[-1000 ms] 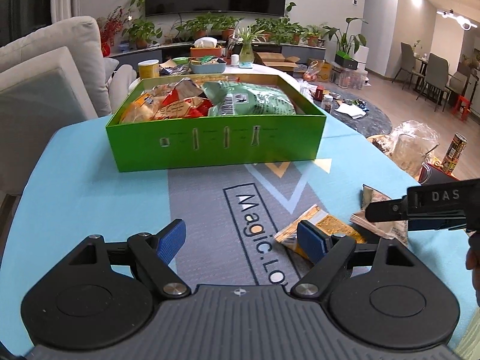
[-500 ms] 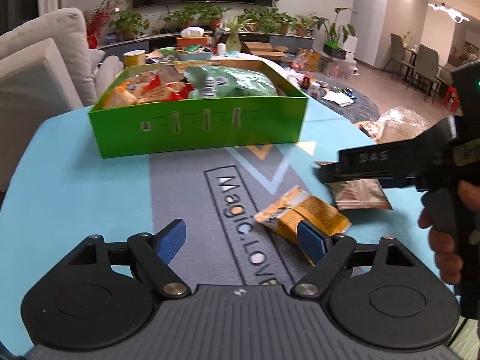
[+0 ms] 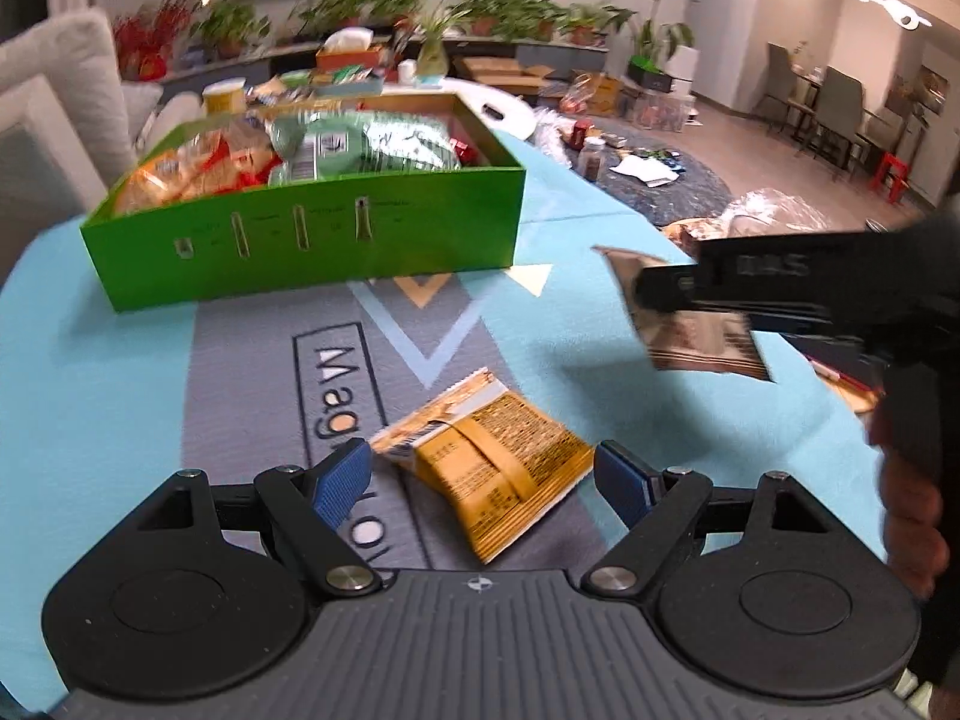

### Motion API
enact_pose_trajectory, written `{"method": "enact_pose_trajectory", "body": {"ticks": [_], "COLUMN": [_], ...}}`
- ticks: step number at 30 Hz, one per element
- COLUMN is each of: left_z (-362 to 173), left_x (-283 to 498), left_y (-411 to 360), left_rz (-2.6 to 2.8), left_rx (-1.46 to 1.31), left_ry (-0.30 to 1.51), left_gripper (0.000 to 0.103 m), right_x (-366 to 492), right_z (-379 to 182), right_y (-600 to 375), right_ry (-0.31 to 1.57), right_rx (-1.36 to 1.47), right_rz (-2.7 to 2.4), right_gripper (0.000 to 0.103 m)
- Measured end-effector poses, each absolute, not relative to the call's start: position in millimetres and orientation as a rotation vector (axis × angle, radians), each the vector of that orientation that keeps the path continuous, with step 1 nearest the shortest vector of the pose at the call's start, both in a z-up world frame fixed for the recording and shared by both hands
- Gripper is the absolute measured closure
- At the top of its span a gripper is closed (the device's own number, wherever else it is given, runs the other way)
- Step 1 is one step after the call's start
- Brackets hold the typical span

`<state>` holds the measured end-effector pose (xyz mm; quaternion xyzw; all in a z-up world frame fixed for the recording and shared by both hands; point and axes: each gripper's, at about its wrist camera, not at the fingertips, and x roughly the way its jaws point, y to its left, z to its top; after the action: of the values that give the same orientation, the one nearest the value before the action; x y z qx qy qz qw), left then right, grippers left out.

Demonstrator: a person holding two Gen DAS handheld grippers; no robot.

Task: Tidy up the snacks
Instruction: 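Grasp the brown paper snack bag with the right tool while the left tool grasps the yellow wafer pack, then carry both snacks over the green box with both tools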

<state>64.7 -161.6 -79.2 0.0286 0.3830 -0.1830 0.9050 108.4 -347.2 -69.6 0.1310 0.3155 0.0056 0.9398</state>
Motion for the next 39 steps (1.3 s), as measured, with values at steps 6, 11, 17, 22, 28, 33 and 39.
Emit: {"method": "enact_pose_trajectory", "body": {"ticks": [6,11,17,22,28,33,39], "left_z": [-86.2,-92.3,-98.6,-96.0,-94.2,-90.7,-80.4], "left_x": [82.3,92.3,89.4,83.8,77.2,71.4,67.9], "left_y": [-176.8,-188.5,-186.9,-182.2,-175.4,-162.4,-144.4], "left_rz": [-0.317,-0.303,-0.311,-0.331,-0.345,-0.347,-0.332], "left_rx": [0.037,0.089,0.145,0.154,0.162,0.152,0.135], "left_ry": [0.822,0.812,0.787,0.777,0.772,0.759,0.718], "left_gripper": [0.024,0.024,0.028,0.043,0.048,0.049,0.049], "right_x": [102.6,103.9,102.6,101.4,98.7,96.4,95.6], "right_z": [-64.5,-66.1,-68.3,-66.9,-63.6,-60.3,-56.7], "right_y": [-356.1,-362.6,-367.6,-364.0,-355.7,-347.4,-331.4], "right_ry": [0.608,0.598,0.594,0.592,0.597,0.602,0.609], "right_rx": [0.268,0.287,0.301,0.3,0.287,0.276,0.251], "right_rz": [0.034,0.043,0.048,0.062,0.072,0.079,0.1], "right_gripper": [0.034,0.034,0.034,0.034,0.034,0.034,0.034]}}
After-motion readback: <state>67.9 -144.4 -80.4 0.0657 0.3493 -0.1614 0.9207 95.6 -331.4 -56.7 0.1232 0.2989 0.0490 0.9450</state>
